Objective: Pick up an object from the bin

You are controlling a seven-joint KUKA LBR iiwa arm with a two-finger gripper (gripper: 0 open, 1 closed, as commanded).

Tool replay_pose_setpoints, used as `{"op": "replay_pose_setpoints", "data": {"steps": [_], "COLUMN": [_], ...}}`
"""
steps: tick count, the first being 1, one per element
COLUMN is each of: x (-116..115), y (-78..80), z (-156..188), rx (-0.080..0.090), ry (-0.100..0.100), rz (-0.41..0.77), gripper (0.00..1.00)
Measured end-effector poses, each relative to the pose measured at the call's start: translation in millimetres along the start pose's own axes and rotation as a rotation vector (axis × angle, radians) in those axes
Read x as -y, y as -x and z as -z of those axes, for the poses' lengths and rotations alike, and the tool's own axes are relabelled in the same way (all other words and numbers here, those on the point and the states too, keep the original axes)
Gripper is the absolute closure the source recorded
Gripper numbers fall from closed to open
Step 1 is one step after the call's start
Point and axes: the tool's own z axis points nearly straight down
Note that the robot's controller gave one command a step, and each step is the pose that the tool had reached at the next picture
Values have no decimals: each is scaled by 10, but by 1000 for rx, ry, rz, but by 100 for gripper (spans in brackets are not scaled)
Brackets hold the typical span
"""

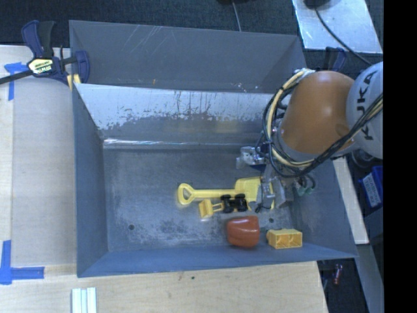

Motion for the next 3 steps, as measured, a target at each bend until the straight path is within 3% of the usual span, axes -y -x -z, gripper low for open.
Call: {"op": "replay_pose_setpoints", "data": {"steps": [1, 2, 3], "x": [256, -187, -92], "y": [-43, 50, 55], "z": [-234, -707, -685], "rx": [-15, -1, 1], "ry": [1, 2, 1], "rz": [-12, 67, 45], "gripper": [0, 0, 0]}}
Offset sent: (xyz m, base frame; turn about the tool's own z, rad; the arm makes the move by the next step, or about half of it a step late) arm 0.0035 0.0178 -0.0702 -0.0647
